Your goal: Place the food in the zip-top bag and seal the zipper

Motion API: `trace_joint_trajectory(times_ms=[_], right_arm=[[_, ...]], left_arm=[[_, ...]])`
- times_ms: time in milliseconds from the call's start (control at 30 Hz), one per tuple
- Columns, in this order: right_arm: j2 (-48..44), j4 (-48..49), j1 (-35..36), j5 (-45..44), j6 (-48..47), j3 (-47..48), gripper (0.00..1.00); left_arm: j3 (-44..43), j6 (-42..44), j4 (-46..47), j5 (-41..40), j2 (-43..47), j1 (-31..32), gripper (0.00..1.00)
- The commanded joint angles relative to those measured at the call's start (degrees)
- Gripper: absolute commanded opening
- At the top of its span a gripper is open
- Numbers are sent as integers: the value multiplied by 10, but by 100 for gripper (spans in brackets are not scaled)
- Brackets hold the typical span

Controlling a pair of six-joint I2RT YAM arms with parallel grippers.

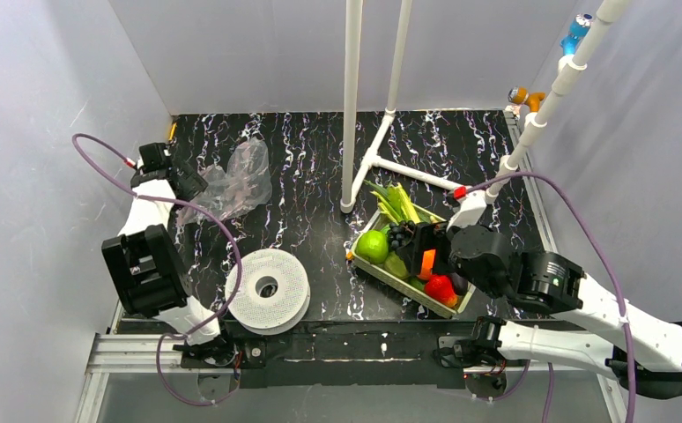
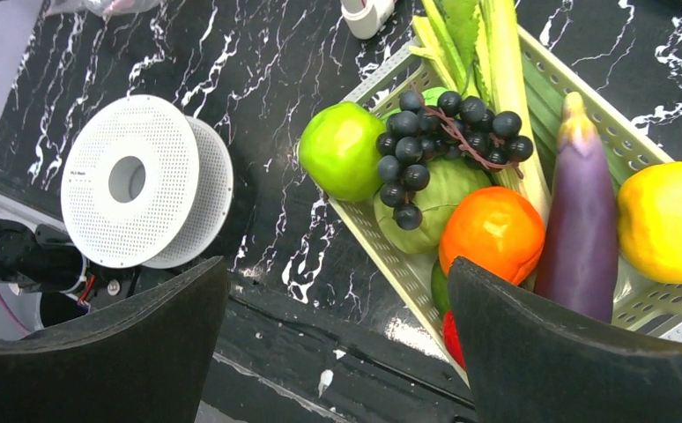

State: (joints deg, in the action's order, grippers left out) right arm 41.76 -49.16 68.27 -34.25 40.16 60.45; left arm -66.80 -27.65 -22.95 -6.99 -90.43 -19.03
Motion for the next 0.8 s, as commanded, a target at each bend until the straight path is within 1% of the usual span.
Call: trace_joint_trajectory(times_ms=[0,100,233,333,400,467,567,767], right_arm=[[38,-4,2,26,-7,45,100],[52,-13,2,44,8,64,100],[36,-9,2,58,26,55,100],[16,10,2,69,36,34,100],[9,14,2,70,37,29,100],[10,12,2,64,34,31,100],[19,9,3,58,26,42,100],[38,25,2,70,21,46,100]], left_arm=[[-31,5,-2,34,-44,-13,99],[-20,-16,23,96,-73,-37,99],[-21,-24,20,104,-78,-43,99],[-14,-42,14,80,-60,-43,99],[-17,-63,-9,33,-42,-43,99],[-12,-82,-26,7,-22,-43,99],[25,-111,-12,5,14,-46,99],[88,-204,-7,6,73,-66,100]])
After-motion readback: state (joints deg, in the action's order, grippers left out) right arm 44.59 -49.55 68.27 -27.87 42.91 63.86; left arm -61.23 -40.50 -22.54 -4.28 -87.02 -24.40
